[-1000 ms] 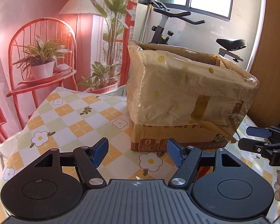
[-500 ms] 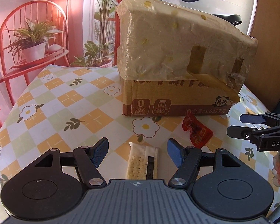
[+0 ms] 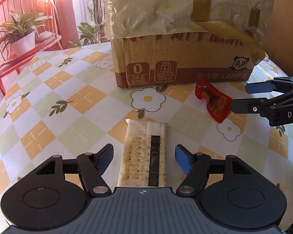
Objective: Organize snacks
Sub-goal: 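Grasp the cracker packet with the left tool while the right grasps the red packet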
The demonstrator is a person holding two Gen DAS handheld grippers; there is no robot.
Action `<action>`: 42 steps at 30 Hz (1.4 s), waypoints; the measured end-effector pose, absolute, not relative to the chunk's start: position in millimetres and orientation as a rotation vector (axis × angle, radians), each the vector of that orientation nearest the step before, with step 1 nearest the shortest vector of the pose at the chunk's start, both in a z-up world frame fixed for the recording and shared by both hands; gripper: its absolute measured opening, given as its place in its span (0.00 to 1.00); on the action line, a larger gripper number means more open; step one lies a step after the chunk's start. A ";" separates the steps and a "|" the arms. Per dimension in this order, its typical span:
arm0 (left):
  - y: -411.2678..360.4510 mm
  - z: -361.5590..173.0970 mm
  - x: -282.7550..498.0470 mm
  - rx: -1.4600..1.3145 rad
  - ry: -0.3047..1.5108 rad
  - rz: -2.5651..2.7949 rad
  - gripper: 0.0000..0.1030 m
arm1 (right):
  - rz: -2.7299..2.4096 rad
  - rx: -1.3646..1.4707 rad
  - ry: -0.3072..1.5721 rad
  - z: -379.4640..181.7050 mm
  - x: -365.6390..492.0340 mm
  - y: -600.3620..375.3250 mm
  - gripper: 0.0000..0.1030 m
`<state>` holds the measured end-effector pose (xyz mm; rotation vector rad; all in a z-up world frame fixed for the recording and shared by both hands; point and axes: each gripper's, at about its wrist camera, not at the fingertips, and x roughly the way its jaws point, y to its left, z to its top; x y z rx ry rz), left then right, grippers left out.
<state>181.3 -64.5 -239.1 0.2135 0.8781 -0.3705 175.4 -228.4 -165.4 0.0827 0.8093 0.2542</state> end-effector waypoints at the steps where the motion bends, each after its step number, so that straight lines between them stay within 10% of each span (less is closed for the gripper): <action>1: -65.0 -239.7 181.6 0.217 0.877 -0.363 0.69 | 0.261 0.064 0.815 -166.9 180.3 -225.8 0.84; 13: -66.3 -246.0 187.2 0.171 0.842 -0.350 0.48 | 0.259 0.026 0.858 -189.2 226.2 -202.4 0.86; 18: -67.0 -245.8 188.9 0.156 0.839 -0.350 0.47 | 0.245 -0.025 0.848 -188.7 223.6 -200.8 0.64; 42: -83.3 -218.6 173.2 0.121 0.781 -0.393 0.47 | 0.192 0.077 0.768 -165.6 152.9 -235.3 0.51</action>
